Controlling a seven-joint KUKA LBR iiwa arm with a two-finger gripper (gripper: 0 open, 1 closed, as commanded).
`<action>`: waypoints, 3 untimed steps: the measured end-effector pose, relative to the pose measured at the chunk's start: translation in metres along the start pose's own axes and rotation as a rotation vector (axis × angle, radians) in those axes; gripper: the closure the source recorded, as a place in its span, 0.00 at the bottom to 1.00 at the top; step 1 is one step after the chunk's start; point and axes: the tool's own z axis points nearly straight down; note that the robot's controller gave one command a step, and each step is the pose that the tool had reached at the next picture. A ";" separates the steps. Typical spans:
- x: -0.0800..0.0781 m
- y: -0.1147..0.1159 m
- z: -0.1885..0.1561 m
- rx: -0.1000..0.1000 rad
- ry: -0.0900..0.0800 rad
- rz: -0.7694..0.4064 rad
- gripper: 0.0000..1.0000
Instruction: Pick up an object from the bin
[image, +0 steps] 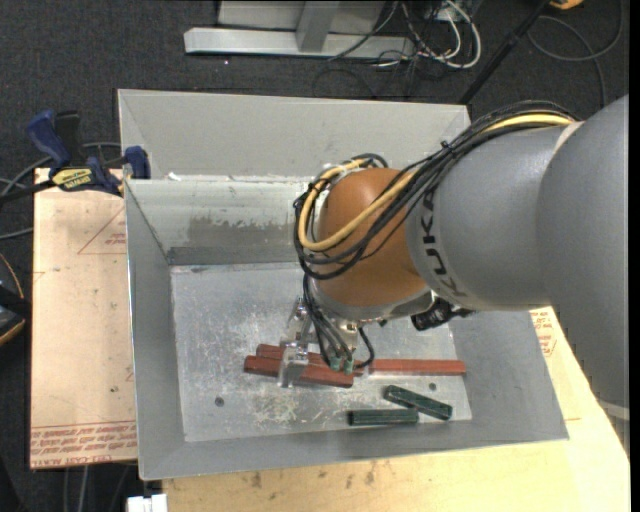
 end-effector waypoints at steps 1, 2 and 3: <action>0.000 0.000 -0.006 -0.001 -0.001 0.000 1.00; 0.000 0.000 -0.011 0.000 0.000 0.000 1.00; 0.000 0.000 -0.016 0.000 0.000 0.000 1.00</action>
Offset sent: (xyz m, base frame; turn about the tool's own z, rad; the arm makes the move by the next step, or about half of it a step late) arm 0.0001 0.0000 0.0249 0.0000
